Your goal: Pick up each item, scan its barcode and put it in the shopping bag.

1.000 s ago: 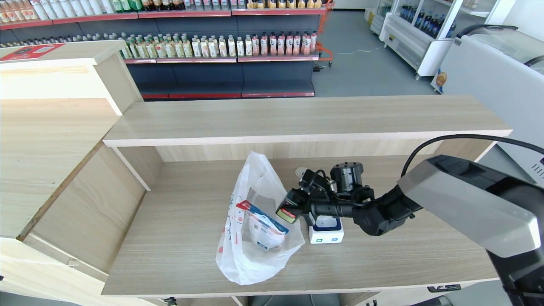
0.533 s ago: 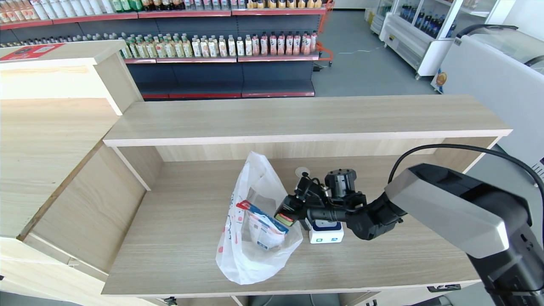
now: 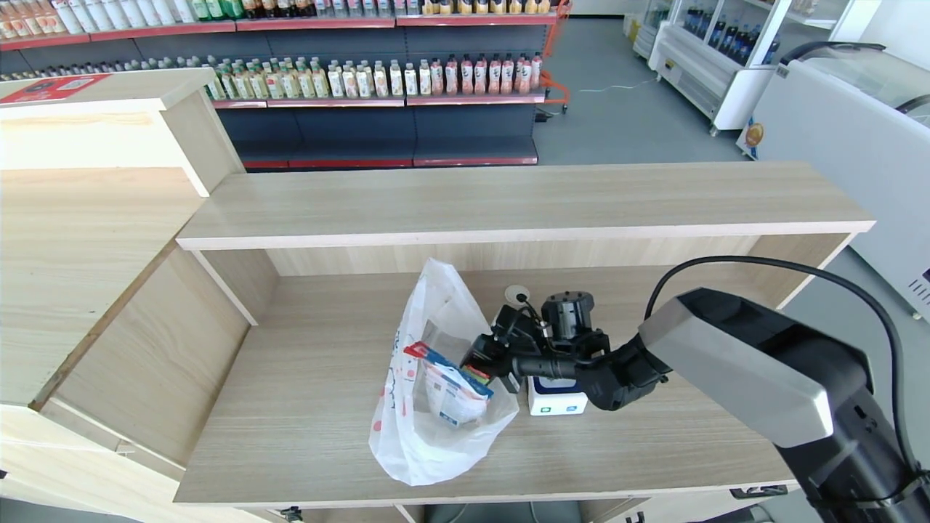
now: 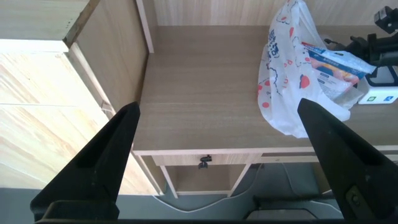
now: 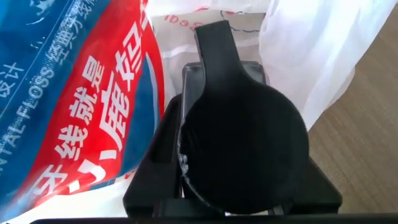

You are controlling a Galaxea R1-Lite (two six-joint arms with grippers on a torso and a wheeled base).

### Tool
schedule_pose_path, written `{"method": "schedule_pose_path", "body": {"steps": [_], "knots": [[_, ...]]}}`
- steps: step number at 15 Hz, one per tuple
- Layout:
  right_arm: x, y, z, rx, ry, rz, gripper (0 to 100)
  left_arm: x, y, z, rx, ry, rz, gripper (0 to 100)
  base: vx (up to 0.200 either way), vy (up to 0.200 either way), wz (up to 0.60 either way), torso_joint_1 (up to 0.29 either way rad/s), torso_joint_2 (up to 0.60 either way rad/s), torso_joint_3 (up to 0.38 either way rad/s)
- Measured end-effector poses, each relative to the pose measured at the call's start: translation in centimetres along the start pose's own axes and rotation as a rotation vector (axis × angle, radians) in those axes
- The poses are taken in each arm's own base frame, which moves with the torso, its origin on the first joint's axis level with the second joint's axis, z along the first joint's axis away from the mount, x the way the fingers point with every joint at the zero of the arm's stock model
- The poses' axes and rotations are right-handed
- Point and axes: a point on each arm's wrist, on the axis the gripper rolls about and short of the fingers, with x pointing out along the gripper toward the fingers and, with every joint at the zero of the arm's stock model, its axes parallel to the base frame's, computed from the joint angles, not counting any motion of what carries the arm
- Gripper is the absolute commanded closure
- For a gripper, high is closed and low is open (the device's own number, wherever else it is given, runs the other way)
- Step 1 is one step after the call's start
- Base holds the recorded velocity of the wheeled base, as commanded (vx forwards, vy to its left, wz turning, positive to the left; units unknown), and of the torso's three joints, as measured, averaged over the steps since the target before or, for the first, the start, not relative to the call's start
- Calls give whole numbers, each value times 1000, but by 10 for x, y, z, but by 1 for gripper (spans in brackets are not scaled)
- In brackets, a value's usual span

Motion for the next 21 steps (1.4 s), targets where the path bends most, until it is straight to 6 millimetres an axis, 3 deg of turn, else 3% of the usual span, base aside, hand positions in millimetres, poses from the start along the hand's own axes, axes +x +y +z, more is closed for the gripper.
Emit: {"method": "schedule_pose_path", "body": {"steps": [4,8,10,13,16,18,21], "knots": [[1,-2,2,71,-6,-15,0,0,0,0,0,0,0,0,0,0,0,0,0,0],[-12,-14,33,300,-65,-43,0,0,0,0,0,0,0,0,0,0,0,0,0,0],[-27,-21,43,383,-76,-64,0,0,0,0,0,0,-1,0,0,0,0,0,0,0],[-83,-36,60,493,-83,-133,0,0,0,0,0,0,0,0,0,0,0,0,0,0],[-160,-33,87,578,-74,-209,0,0,0,0,0,0,0,0,0,0,0,0,0,0],[-225,-16,108,609,-84,-284,0,0,0,0,0,0,0,0,0,0,0,0,0,0],[-315,45,111,670,-51,-419,0,0,0,0,0,0,0,0,0,0,0,0,0,0]]}}
